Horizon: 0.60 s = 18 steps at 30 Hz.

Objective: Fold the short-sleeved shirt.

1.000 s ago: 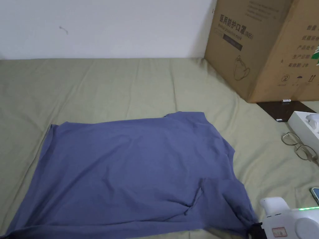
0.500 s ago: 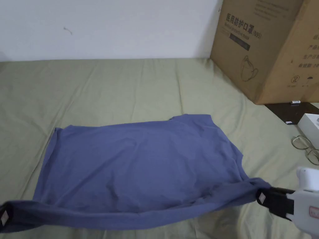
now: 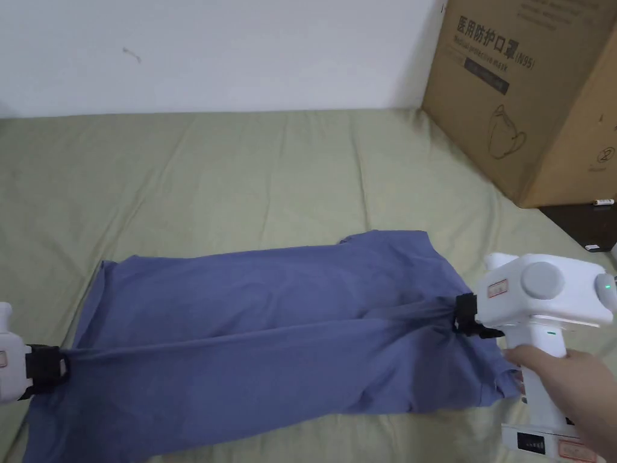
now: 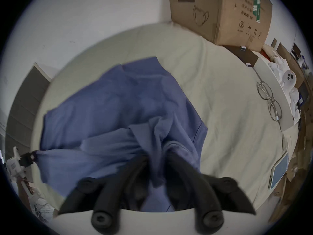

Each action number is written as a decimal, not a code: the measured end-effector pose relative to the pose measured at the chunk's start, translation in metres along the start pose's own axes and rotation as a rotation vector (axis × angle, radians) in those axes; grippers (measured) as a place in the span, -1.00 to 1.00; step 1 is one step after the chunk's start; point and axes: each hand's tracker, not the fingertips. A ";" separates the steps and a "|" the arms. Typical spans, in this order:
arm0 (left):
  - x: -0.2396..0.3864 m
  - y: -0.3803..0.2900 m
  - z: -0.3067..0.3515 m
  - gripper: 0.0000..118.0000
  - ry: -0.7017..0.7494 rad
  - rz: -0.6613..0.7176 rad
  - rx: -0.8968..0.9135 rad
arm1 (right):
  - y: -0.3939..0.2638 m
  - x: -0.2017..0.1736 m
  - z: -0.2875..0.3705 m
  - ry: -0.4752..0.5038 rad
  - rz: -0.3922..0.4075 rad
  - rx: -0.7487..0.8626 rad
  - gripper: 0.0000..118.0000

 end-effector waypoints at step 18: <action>0.010 -0.140 0.192 -1.00 0.015 -0.037 0.497 | -0.170 -0.039 0.208 0.283 0.011 0.598 -1.00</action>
